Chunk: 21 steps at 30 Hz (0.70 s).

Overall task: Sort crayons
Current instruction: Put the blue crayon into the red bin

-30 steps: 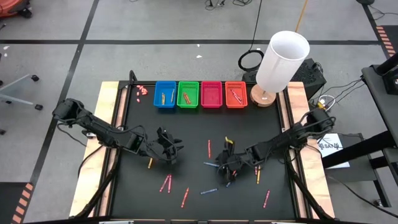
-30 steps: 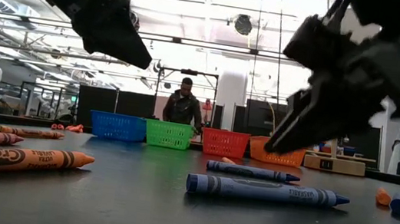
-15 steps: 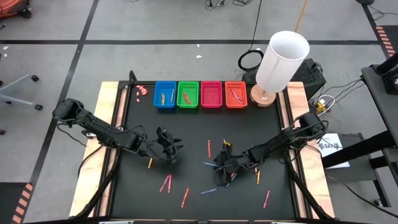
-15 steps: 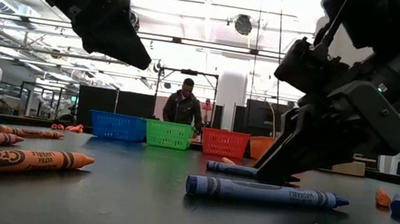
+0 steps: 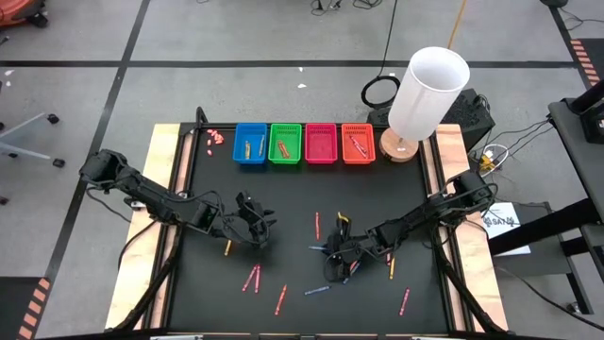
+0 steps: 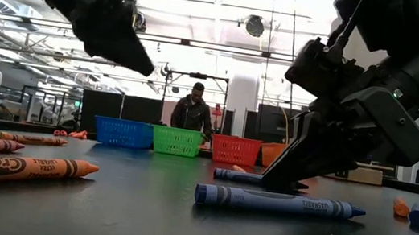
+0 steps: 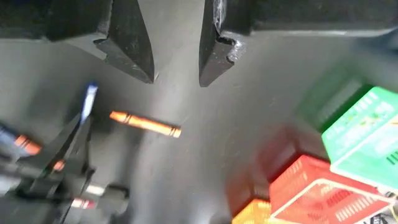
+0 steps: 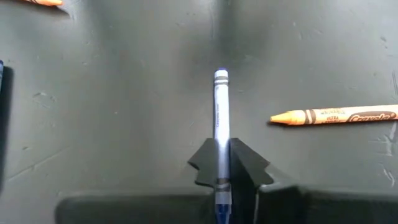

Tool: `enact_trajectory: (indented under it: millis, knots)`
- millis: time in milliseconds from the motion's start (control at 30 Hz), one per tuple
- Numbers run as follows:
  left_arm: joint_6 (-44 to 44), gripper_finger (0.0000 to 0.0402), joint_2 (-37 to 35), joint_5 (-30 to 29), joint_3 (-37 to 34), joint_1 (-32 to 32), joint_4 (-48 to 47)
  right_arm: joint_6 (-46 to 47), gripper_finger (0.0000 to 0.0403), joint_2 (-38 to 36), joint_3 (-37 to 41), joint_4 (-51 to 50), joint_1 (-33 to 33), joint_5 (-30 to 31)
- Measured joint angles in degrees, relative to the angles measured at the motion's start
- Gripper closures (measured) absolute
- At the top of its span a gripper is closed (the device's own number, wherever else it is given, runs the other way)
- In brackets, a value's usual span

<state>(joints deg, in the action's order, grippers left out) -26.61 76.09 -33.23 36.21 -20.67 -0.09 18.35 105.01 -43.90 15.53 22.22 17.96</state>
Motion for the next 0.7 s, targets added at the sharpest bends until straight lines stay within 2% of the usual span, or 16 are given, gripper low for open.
enact_trajectory:
  millis: [300, 433, 700]
  knots:
    - [-0.1, 0.0276, 0.0, 0.0, 0.0, 0.0, -3.7, -1.4, 0.0400, 0.0, 0.1, 1.9, 0.1, -1.2]
    - [-3.0, 0.0276, 0.0, 0.1, 0.0, -1.0, -5.1, -3.8, 0.0400, -0.6, 0.2, 3.3, 0.1, -1.8]
    - [-4.5, 0.0276, 0.0, 0.1, 0.0, -2.7, -7.6, -7.6, 0.0401, -5.9, 0.3, 1.9, 0.1, -2.5]
